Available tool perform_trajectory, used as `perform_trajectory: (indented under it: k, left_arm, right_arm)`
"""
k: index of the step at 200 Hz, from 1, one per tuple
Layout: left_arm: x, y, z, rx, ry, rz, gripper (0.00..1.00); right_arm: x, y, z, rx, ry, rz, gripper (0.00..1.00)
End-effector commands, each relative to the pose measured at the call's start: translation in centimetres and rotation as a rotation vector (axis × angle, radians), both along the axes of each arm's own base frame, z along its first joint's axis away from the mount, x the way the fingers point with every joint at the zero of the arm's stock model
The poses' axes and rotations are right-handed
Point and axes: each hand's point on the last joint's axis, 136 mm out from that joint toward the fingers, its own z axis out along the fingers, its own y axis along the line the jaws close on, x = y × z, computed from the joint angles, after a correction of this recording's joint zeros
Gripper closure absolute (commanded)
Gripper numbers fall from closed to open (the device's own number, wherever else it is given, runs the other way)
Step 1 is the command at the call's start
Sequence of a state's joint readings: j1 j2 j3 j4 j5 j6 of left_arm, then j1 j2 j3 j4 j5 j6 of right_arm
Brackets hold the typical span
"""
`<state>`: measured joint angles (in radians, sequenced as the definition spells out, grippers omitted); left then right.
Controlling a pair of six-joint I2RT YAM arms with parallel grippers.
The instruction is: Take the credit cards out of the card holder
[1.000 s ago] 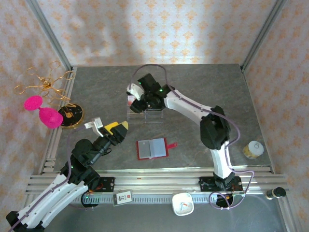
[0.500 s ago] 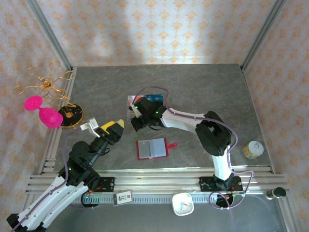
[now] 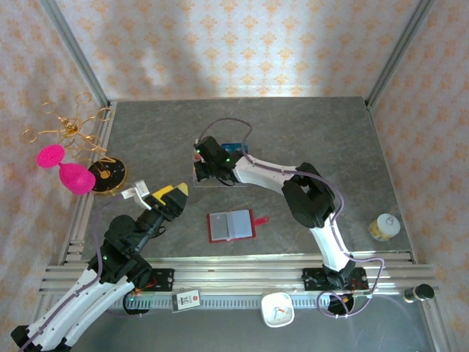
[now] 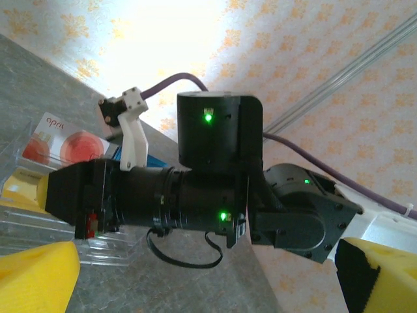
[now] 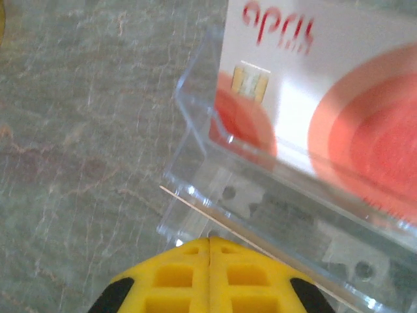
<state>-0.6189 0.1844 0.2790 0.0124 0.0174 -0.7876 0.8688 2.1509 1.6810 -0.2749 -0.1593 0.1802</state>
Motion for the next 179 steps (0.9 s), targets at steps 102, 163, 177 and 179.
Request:
perform_trajectory:
  k: [102,163,177,179]
  left_arm:
    - [-0.1,-0.2,-1.0,-0.020,0.022,-0.018,0.01]
    - [0.5,-1.3,-5.2,0.017,0.145,-0.044,0.01]
    - [0.6,-1.5,-6.7,0.028,0.190,-0.048,0.02]
    - [0.6,-1.5,-6.8,0.029,0.193,-0.049,0.02]
  right_arm:
    - [-2.8,-3.3,5.7,0.043,-0.082,-0.041,0.69]
    - [-15.4,-6.7,-0.9,-0.083,0.007,0.116,0.57]
    - [-17.7,-6.8,-2.2,-0.131,0.007,0.155,0.55]
    - [-17.8,-6.9,-2.5,-0.138,0.008,0.156,0.55]
